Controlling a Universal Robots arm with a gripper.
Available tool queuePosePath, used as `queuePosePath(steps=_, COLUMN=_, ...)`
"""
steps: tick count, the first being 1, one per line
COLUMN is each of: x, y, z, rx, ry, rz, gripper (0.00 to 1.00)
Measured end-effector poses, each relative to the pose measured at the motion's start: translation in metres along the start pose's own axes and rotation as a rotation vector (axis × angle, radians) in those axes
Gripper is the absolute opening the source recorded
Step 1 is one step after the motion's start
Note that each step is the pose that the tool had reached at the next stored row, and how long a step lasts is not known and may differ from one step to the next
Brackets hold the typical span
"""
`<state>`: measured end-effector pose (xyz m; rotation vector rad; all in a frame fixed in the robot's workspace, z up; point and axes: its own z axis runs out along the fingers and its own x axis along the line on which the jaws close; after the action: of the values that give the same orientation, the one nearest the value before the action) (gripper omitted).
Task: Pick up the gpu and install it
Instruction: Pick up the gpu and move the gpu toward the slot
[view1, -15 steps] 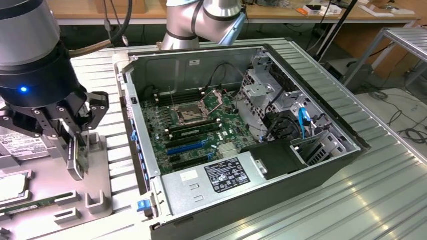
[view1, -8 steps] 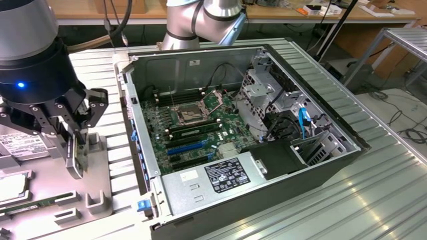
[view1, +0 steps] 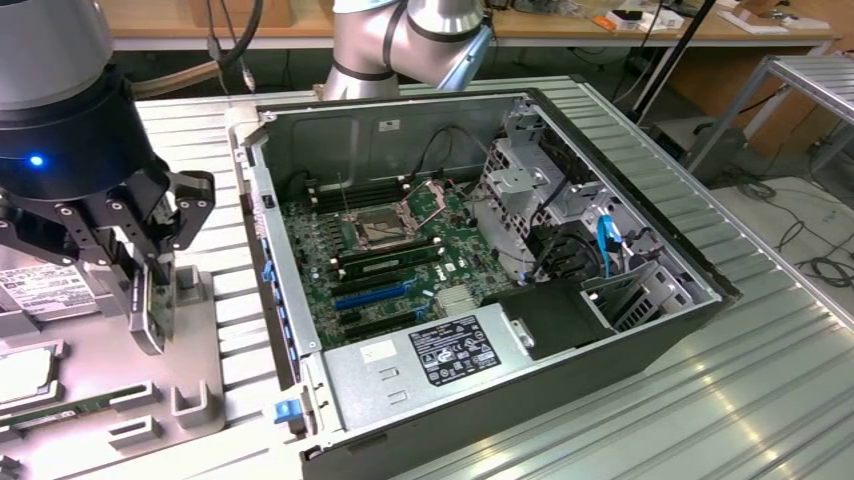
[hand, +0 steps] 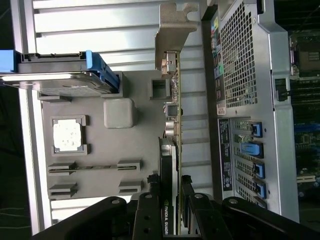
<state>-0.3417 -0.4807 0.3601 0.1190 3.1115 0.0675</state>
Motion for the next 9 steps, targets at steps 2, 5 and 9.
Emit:
queuePosePath(steps=2, x=0.0000, y=0.0001, z=-0.0012, rx=-0.0001, ry=-0.0001, rz=0.000, gripper=0.27)
queuePosePath(steps=5, x=-0.0001, y=0.0001, z=-0.0035, rx=-0.0001, ry=-0.0001, rz=0.000, gripper=0.27)
queuePosePath(steps=9, x=-0.0002, y=0.0004, z=-0.0080, rx=-0.0001, ry=-0.0001, rz=0.000, gripper=0.27)
